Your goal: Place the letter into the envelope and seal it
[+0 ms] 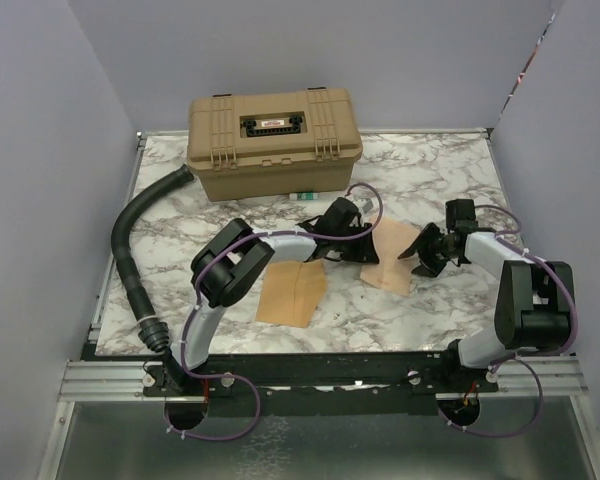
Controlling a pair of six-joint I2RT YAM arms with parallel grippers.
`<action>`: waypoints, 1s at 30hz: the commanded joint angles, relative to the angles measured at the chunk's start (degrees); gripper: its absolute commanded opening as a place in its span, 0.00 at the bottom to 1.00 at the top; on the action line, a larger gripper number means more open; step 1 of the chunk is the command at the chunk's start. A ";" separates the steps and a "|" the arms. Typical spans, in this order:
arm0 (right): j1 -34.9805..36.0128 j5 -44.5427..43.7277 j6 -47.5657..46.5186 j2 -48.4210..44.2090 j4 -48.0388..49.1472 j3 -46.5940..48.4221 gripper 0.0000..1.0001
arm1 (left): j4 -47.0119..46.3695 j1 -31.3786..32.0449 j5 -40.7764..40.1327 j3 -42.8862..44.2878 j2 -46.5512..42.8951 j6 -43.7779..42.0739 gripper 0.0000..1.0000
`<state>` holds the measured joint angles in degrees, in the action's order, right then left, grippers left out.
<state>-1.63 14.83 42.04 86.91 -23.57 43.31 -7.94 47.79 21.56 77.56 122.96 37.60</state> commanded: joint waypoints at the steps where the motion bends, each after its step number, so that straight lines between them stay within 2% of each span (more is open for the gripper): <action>1: 0.05 -2.84 -1.10 3.50 -0.32 -2.53 0.58 | 5.57 -1.94 0.67 -1.86 2.30 0.10 0.28; 5: 0.05 -2.54 -2.04 1.68 -0.06 -1.50 0.60 | 5.58 -3.71 3.49 -1.54 1.24 -0.26 0.00; 11: 0.05 3.19 -5.68 -4.20 2.39 1.45 0.75 | 5.57 -6.76 11.67 0.79 -3.10 -1.45 0.00; 17: -0.02 10.18 -6.77 -9.98 4.46 6.75 0.99 | 6.27 -9.88 20.74 0.85 -11.80 -2.27 0.00; 25: -0.57 20.93 -4.87 -12.73 9.41 13.91 1.00 | 6.63 -12.25 29.04 6.96 -19.92 0.13 0.00; 30: -0.72 27.58 3.07 -14.10 20.10 14.38 1.00 | 6.63 -14.51 30.62 12.30 -22.36 2.38 0.00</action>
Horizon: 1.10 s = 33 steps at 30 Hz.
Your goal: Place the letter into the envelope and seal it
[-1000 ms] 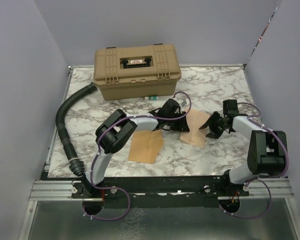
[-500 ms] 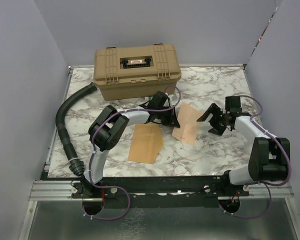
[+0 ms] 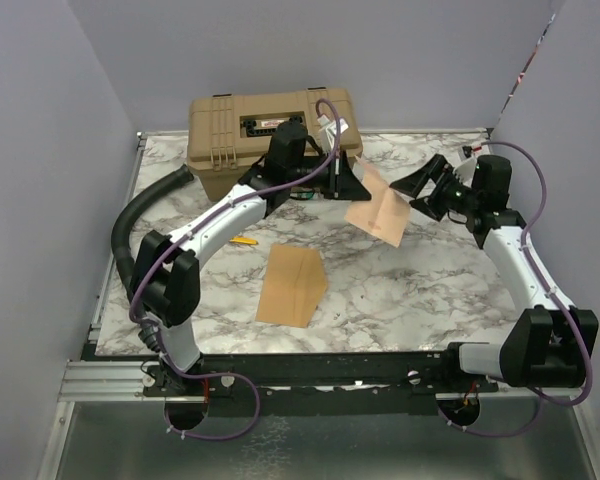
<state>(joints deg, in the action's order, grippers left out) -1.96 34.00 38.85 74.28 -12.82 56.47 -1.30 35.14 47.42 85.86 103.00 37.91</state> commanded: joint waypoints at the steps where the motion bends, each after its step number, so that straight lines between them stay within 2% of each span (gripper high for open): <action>1: -0.36 10.43 8.27 -1.55 11.86 1.13 1.00 | -0.02 -2.21 4.97 4.83 -2.71 2.51 0.00; 8: -0.45 21.39 30.27 -0.98 35.33 -1.29 0.99 | -0.11 -4.48 5.44 5.45 -4.35 2.97 0.00; 12: -0.49 22.23 40.28 -0.51 49.58 -3.67 0.95 | -0.11 -5.87 5.55 4.45 -4.78 4.40 0.00; 23: -0.50 20.08 26.20 -1.17 46.00 -0.96 0.65 | -0.11 -7.27 6.46 4.20 -4.84 9.14 0.00; 25: -0.50 20.16 25.14 -1.95 47.03 -1.96 0.63 | -0.11 -7.96 6.45 4.20 -5.24 9.59 0.00; 26: -0.50 19.99 24.45 -2.56 47.35 -2.58 0.66 | -0.11 -8.31 6.43 4.18 -5.43 9.73 0.00; 28: -0.50 19.51 22.63 -4.07 47.93 -3.44 0.89 | -0.11 -8.99 6.30 3.80 -5.93 9.98 0.00; 29: -0.48 18.78 22.44 -4.97 48.13 -4.05 0.96 | -0.11 -9.19 6.06 3.50 -6.23 9.76 0.00; 30: -0.50 18.42 22.46 -5.62 48.67 -4.43 0.99 | -0.11 -9.23 5.50 3.00 -6.57 9.28 0.00; 33: -0.50 19.36 23.70 -6.57 52.23 -4.97 1.00 | -0.27 -9.34 3.26 1.17 -7.59 8.15 0.00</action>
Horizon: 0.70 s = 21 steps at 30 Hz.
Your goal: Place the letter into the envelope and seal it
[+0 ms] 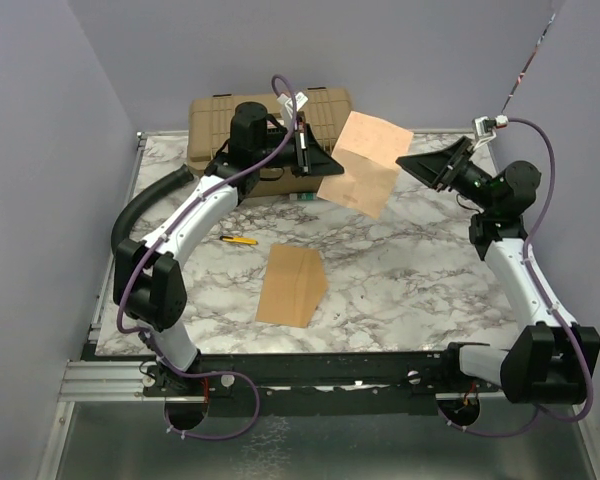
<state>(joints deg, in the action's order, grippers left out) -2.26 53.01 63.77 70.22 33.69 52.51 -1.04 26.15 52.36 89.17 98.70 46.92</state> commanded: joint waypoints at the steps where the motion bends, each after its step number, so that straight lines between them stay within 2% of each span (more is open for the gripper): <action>1: -0.20 0.49 -0.85 -2.58 5.93 -1.03 1.00 | -0.59 -0.39 -1.91 -2.25 -3.31 -0.86 0.00; 12: -0.15 -0.58 1.81 0.18 8.82 0.72 0.96 | -3.39 -0.38 1.56 -2.48 -3.62 1.20 0.00; 15: -0.14 -0.46 2.77 1.77 11.83 2.17 0.92 | -3.78 -0.31 2.37 -2.64 -3.71 1.86 0.00; 16: -0.11 -0.38 2.99 2.32 12.65 2.63 0.88 | -3.95 -0.31 2.53 -2.68 -3.75 2.15 0.00; 18: -0.11 1.03 1.85 3.49 12.94 4.23 0.72 | -4.11 -0.30 3.04 -2.70 -3.61 2.95 0.00; 21: -0.08 3.57 -4.13 5.19 6.91 9.01 0.58 | -4.20 -0.31 3.43 -2.92 -3.50 4.33 0.00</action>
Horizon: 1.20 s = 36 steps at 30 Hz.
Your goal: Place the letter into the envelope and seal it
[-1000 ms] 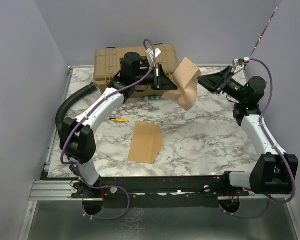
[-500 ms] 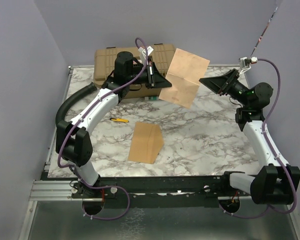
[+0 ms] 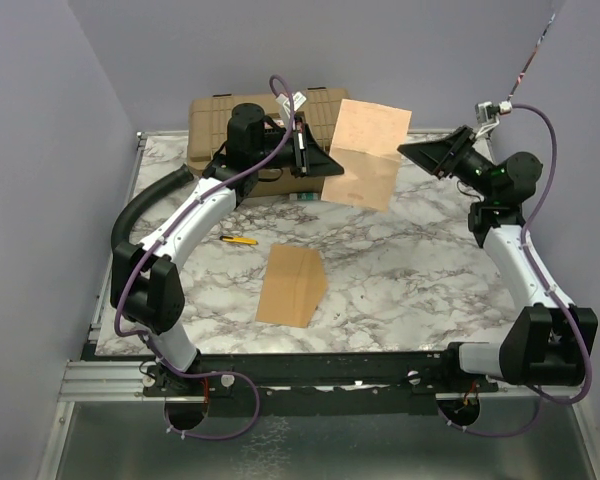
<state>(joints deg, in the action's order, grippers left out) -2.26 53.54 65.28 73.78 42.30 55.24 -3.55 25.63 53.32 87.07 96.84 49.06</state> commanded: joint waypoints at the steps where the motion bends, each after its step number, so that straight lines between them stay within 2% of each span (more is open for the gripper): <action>1: -0.11 3.64 -6.63 2.08 -2.18 7.28 0.54 | -1.69 0.23 2.55 -0.89 -1.61 2.59 0.00; 3: -0.11 4.91 -7.18 2.98 -1.56 8.84 0.48 | -1.85 0.21 2.47 -0.57 -1.43 3.57 0.00; 6: -0.03 5.92 -8.07 3.74 -2.16 10.32 0.48 | -2.48 0.21 2.20 0.29 -1.29 5.01 0.00; 10: 0.18 6.67 -9.42 5.18 -3.81 11.50 0.73 | -5.25 0.22 3.02 -0.04 -1.73 6.76 0.00; 13: 1.06 7.76 -8.58 6.36 -1.82 12.24 0.74 | -6.78 0.21 3.44 -0.62 -2.18 7.17 0.00; 18: 2.00 8.51 -9.71 6.44 -0.99 13.27 0.53 | -9.45 0.22 3.94 -0.50 -0.90 10.81 0.00; 21: 2.00 10.78 -12.98 5.41 -2.25 13.78 0.28 | -9.97 0.14 2.61 -0.49 -0.62 12.47 0.00; 24: 2.00 11.69 -22.12 2.76 -10.14 14.90 0.07 | -9.78 -0.54 -1.23 -1.11 -0.86 15.75 0.00; 26: 1.99 11.36 -28.96 0.83 -16.77 16.19 0.01 | -9.75 -0.58 -2.63 -1.28 -0.55 17.92 0.00; 31: 2.00 10.51 -40.60 -1.68 -26.09 17.99 0.03 | -10.79 -0.53 -3.20 -1.17 -0.07 21.80 0.00; 36: 2.00 10.72 -49.71 -3.56 -36.35 21.33 0.26 | -9.72 -0.64 -4.55 0.39 0.85 23.08 0.00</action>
<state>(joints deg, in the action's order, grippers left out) -0.32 63.07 27.05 71.68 17.98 73.03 -12.78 25.45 51.24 86.24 96.75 69.56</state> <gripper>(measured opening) 0.204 0.002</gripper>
